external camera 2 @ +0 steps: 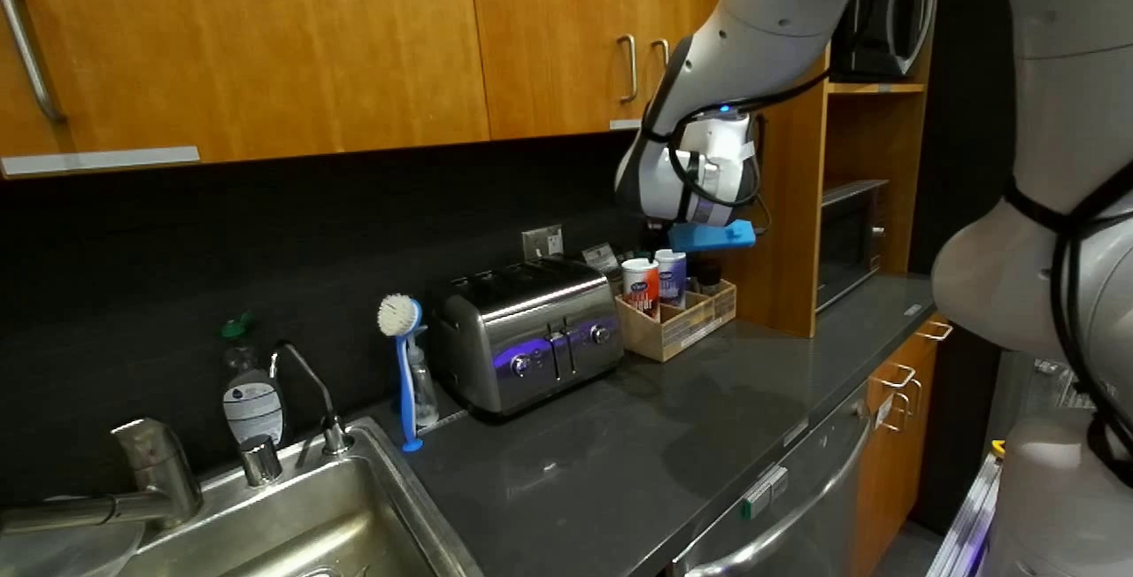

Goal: Put the white container in the box

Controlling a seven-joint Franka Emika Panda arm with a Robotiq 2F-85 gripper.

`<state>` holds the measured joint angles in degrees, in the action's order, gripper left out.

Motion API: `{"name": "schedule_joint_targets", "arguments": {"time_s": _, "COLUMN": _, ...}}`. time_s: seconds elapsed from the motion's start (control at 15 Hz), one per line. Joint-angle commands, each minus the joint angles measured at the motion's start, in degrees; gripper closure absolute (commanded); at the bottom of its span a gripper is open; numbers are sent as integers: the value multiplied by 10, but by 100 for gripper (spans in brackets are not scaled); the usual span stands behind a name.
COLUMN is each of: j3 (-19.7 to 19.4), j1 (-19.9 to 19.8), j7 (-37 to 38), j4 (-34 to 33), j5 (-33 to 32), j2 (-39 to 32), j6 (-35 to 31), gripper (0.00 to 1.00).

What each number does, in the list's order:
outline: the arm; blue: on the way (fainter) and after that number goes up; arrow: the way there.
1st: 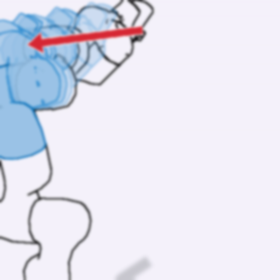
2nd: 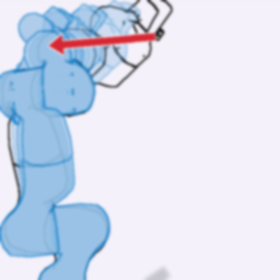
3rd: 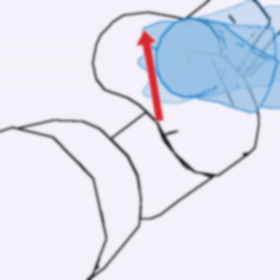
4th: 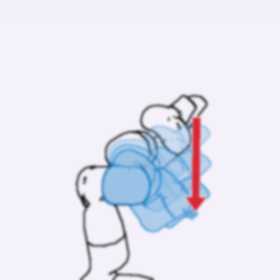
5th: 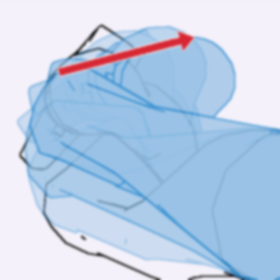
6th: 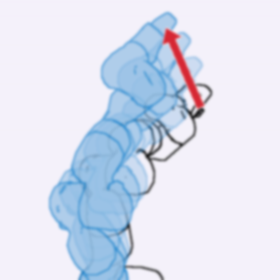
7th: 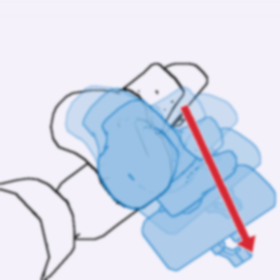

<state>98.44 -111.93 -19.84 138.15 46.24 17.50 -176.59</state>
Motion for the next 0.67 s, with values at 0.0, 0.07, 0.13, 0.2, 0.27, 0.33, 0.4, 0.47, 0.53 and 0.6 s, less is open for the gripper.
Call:
{"name": "schedule_joint_targets", "arguments": {"time_s": 0.0, "j3": -150, "j1": 147, "j7": 25, "j4": 60, "j5": -103, "j2": -67, "j6": 8, "gripper": 0}}
{"name": "schedule_joint_targets", "arguments": {"time_s": 0.07, "j3": -192, "j1": 185, "j7": 28, "j4": 69, "j5": -135, "j2": -71, "j6": 20, "gripper": 0}}
{"name": "schedule_joint_targets", "arguments": {"time_s": 0.13, "j3": -225, "j1": 222, "j7": -43, "j4": 66, "j5": -75, "j2": -48, "j6": 57, "gripper": 0}}
{"name": "schedule_joint_targets", "arguments": {"time_s": 0.2, "j3": -266, "j1": 263, "j7": -62, "j4": 74, "j5": -81, "j2": -54, "j6": 83, "gripper": 0}}
{"name": "schedule_joint_targets", "arguments": {"time_s": 0.27, "j3": -301, "j1": 294, "j7": -92, "j4": 82, "j5": -71, "j2": -37, "j6": 120, "gripper": 0}}
{"name": "schedule_joint_targets", "arguments": {"time_s": 0.33, "j3": -333, "j1": 322, "j7": -119, "j4": 88, "j5": -61, "j2": -20, "j6": 164, "gripper": 0}}
{"name": "schedule_joint_targets", "arguments": {"time_s": 0.4, "j3": -361, "j1": 342, "j7": -141, "j4": 97, "j5": -54, "j2": 4, "j6": 212, "gripper": 0}}
{"name": "schedule_joint_targets", "arguments": {"time_s": 0.47, "j3": -386, "j1": 362, "j7": -162, "j4": 104, "j5": -46, "j2": 24, "j6": 257, "gripper": 0}}
{"name": "schedule_joint_targets", "arguments": {"time_s": 0.53, "j3": -405, "j1": 372, "j7": -169, "j4": 117, "j5": -50, "j2": 53, "j6": 298, "gripper": 0}}
{"name": "schedule_joint_targets", "arguments": {"time_s": 0.6, "j3": -426, "j1": 383, "j7": -182, "j4": 126, "j5": -54, "j2": 72, "j6": 333, "gripper": 0}}
